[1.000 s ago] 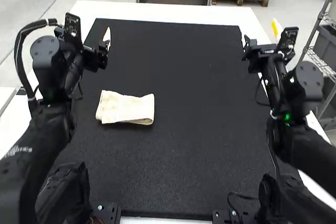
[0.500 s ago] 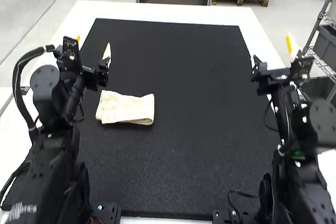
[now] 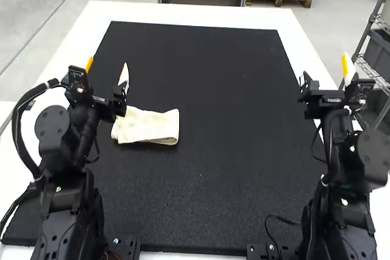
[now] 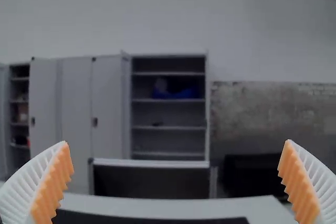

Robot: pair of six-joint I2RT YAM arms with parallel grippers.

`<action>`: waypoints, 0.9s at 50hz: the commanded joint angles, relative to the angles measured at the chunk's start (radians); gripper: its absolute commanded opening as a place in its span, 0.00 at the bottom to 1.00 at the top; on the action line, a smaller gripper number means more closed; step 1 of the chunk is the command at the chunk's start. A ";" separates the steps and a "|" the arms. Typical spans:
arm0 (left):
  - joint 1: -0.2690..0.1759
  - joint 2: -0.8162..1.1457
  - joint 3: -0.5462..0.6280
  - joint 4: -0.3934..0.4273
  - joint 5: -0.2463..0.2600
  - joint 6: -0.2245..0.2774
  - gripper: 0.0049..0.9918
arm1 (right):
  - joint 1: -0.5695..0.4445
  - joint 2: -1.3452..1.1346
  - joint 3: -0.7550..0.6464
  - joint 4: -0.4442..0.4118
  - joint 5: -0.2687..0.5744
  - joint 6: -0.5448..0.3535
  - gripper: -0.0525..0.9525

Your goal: Fold the towel.

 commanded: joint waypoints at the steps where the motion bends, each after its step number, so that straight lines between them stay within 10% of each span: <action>1: 0.010 -0.009 -0.005 -0.056 -0.004 0.085 0.97 | -0.011 -0.005 -0.006 -0.091 -0.011 -0.013 0.95; 10: -0.001 -0.009 -0.005 -0.165 -0.002 0.282 0.97 | 0.015 -0.007 -0.007 -0.279 -0.184 -0.193 0.93; 30: 0.011 -0.009 -0.005 -0.245 -0.002 0.283 0.97 | 0.029 -0.007 -0.006 -0.348 -0.196 -0.197 0.95; 45: 0.003 -0.009 -0.005 -0.326 0.027 0.375 0.97 | 0.001 -0.007 -0.006 -0.620 -0.199 -0.265 0.96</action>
